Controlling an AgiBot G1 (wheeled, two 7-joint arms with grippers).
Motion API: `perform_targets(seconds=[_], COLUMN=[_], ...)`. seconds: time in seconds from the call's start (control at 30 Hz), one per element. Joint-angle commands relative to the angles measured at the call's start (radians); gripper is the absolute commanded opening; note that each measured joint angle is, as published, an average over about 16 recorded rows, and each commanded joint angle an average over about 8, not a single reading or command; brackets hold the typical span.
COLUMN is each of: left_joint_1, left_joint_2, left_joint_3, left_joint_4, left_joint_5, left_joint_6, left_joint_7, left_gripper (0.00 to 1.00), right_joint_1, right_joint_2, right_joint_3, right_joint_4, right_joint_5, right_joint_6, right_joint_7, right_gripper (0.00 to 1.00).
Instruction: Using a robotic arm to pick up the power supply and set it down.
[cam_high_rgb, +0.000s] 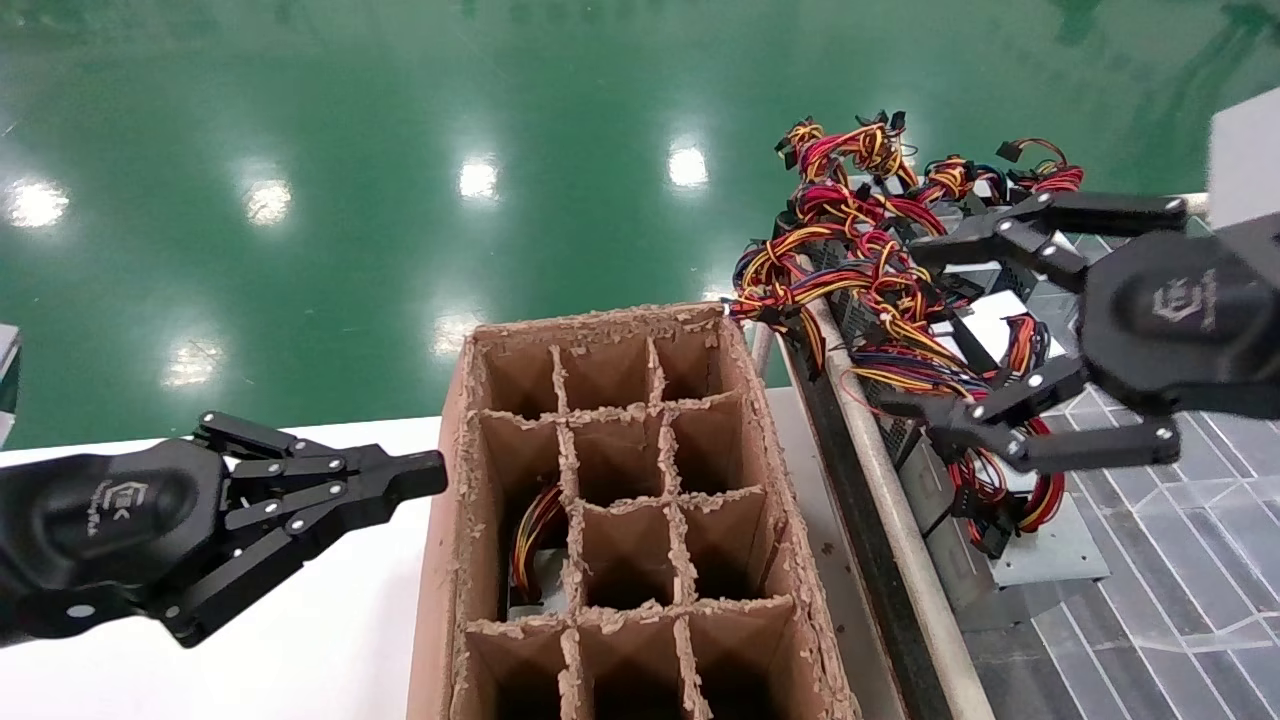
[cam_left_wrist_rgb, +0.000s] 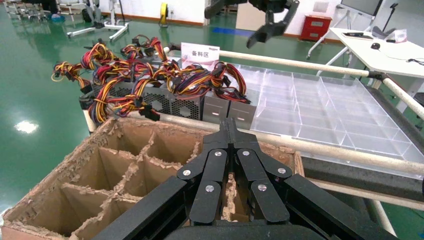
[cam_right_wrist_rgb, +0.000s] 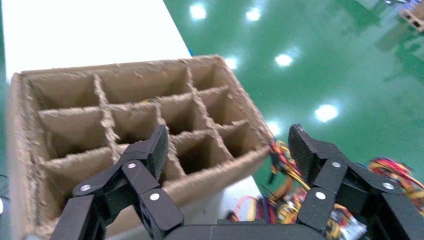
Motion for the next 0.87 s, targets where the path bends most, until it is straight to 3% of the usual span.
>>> perform_targets(seconds=[0.03, 0.87], left_joint_1=[0.0, 0.0], left_joint_2=[0.0, 0.0], left_joint_3=[0.0, 0.0], left_joint_4=[0.0, 0.0], left_joint_5=[0.0, 0.0], left_joint_6=[0.0, 0.0], left_joint_7=[0.0, 0.0], left_gripper=[1.0, 1.0], right_joint_1=[-0.036, -0.47], right_joint_2=[-0.011, -0.145], right_joint_3=[0.03, 0.399], right_joint_4=[-0.002, -0.029], right_joint_5=[0.008, 0.108], right_joint_6=[-0.009, -0.124], right_joint_7=[-0.003, -0.037], right_gripper=[1.0, 1.0])
